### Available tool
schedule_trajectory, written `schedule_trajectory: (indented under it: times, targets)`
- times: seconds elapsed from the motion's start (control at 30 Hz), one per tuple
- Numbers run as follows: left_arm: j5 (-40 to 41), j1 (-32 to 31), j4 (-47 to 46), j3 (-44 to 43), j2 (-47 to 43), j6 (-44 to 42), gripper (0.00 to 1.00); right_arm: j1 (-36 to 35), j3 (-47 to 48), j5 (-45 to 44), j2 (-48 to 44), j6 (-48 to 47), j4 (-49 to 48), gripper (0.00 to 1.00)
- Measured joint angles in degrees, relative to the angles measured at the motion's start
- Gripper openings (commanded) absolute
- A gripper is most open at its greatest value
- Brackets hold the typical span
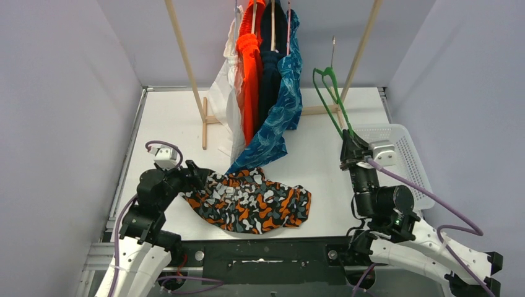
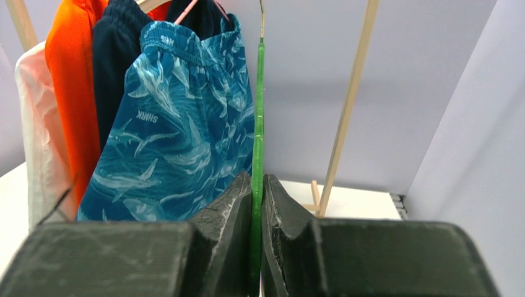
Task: Remove the shorts from the hanger
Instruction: Place the hanger on the clothes rod.
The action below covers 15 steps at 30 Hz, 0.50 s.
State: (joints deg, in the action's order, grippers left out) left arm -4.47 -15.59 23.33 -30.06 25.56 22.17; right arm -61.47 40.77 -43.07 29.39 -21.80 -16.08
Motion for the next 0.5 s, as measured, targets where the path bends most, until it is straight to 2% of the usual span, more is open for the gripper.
schedule_trajectory:
  times: [0.17, 0.37, 0.5]
  targets:
    - [4.2, 0.0, -0.11, 0.26, -0.7, -0.59, 0.79, 1.25, 0.31, 0.11, 6.86, -5.7, -8.11, 0.0]
    - [7.21, 0.0, -0.09, 0.33, -1.77, -0.44, 0.8, 7.5, 7.54, 3.58, 14.32, -3.17, -7.04, 0.0]
    - [7.02, 0.0, -0.09, 0.68, -1.9, -0.42, 0.8, 18.34, 13.97, 9.92, 18.75, 3.52, -4.28, 0.0]
